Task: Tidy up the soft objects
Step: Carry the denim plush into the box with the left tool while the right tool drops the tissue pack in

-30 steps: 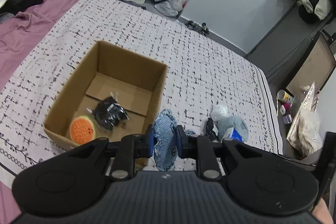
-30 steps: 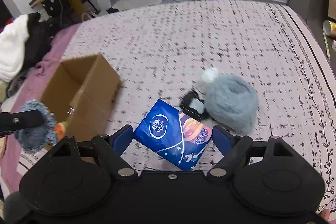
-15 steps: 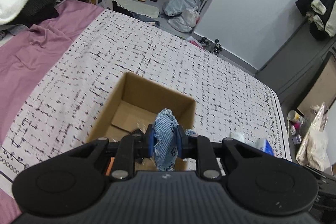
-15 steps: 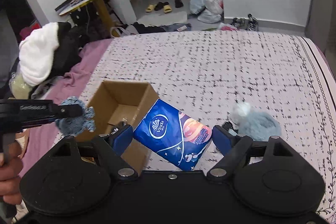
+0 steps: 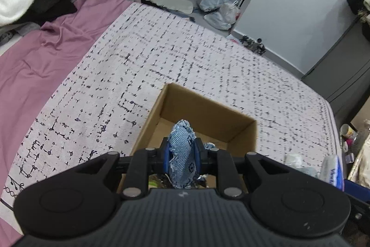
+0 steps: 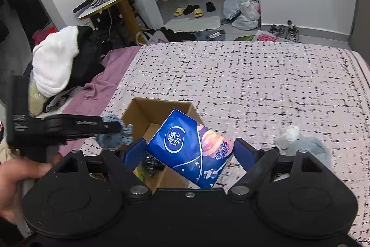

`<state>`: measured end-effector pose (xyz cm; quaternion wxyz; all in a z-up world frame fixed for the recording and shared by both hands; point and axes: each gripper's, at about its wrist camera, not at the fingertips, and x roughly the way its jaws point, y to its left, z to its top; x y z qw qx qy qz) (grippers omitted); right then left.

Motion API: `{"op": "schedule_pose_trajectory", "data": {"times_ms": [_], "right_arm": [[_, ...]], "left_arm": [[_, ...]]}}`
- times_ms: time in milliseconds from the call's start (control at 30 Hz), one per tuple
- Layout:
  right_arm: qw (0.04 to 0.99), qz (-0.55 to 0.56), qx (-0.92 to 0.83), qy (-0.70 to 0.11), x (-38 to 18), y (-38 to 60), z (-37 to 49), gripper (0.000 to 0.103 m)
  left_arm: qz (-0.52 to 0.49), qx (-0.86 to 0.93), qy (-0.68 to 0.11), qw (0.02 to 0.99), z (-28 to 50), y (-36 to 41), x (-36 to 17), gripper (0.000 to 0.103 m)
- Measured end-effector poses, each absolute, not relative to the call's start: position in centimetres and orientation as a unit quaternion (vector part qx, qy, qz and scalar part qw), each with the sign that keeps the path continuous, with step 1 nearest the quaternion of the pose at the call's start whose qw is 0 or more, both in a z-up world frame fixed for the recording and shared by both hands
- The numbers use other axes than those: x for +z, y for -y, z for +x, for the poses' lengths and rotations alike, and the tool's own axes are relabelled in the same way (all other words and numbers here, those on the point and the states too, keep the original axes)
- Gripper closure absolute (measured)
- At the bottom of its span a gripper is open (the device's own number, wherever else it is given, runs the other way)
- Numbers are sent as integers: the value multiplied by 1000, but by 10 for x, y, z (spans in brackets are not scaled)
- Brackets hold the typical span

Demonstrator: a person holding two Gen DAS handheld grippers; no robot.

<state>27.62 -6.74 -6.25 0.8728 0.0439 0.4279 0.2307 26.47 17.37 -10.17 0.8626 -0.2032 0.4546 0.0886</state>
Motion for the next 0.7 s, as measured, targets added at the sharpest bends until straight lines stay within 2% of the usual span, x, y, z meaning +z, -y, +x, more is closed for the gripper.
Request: {"op": "schedule_pose_trajectory", "data": {"times_ms": [333,533,700], "right_arm": [[858,49,257,-442,-69,36,279,22],[845,58,270,-458,-78,20,281,22],[838,52,279,-467,-85,6,278,22]], "left_arm": [[-218,106,-472,847,270,-187,-120,77],[-232,107,-465,848,258,-194,-112,61],[-241,110,-449,853,244,-201,-100,39]]}}
